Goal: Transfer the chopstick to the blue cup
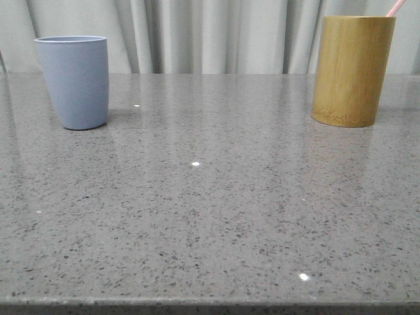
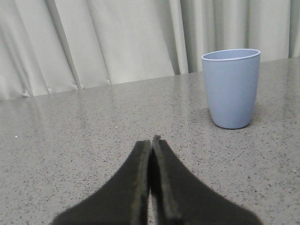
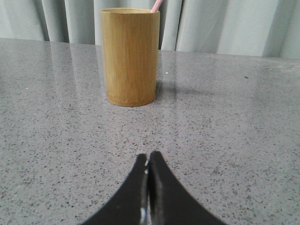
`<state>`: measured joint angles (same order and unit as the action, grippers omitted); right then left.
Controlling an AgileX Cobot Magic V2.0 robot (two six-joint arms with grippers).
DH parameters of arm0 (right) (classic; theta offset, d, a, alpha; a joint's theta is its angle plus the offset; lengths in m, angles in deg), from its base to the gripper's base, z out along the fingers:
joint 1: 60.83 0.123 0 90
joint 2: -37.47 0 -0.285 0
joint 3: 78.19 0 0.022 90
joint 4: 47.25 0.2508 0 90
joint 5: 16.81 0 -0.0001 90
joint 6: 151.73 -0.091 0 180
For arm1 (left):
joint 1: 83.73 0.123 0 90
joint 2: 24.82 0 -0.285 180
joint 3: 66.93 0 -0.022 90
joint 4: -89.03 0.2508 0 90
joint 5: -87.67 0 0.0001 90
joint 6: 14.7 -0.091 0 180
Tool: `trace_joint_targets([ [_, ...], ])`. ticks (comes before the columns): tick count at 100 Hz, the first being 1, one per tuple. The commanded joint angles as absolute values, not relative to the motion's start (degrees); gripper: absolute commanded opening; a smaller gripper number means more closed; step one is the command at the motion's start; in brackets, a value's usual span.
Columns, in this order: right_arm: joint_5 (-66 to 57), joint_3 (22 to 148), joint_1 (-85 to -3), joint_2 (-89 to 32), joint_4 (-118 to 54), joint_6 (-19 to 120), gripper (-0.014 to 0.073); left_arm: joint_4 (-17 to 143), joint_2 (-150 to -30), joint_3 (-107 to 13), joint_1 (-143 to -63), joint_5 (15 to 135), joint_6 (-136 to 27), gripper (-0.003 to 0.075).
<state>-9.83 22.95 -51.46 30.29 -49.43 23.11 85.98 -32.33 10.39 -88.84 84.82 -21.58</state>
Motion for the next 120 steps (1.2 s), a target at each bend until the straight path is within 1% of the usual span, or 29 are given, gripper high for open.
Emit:
trace_joint_targets([
  [1, -14.6, 23.0, -51.9, 31.3, -49.5, 23.7, -0.0068, 86.0, -30.4, 10.9, -88.7, 89.5, -20.9, -0.0019],
  [58, -14.6, 23.0, -51.9, 31.3, -49.5, 23.7, -0.0068, 86.0, -30.4, 10.9, -88.7, 89.5, -20.9, -0.0019],
  [73, -14.6, 23.0, -51.9, 31.3, -49.5, 23.7, -0.0068, 85.4, -30.4, 10.9, -88.7, 91.3, -20.9, -0.0019],
  [82, -16.8, 23.1, -51.9, 31.3, -49.5, 23.6, -0.0068, 82.4, -30.4, 10.6, -88.7, 93.4, -20.9, -0.0019],
  [94, -19.0, 24.0, -51.9, 31.3, -48.5, 22.4, -0.0068, 80.2, -30.4, 8.9, -88.7, 92.6, -20.9, -0.0019],
  [104, -15.3, 27.5, -51.9, 30.8, -46.8, 21.7, -0.0068, 78.2, -31.0, 5.9, -88.7, 90.0, -20.9, -0.0019],
  [120, -1.3, 37.6, -51.9, 28.1, -46.5, 21.7, -0.0068, 76.6, -35.3, -2.7, -88.7, 81.4, -20.9, -0.0019],
])
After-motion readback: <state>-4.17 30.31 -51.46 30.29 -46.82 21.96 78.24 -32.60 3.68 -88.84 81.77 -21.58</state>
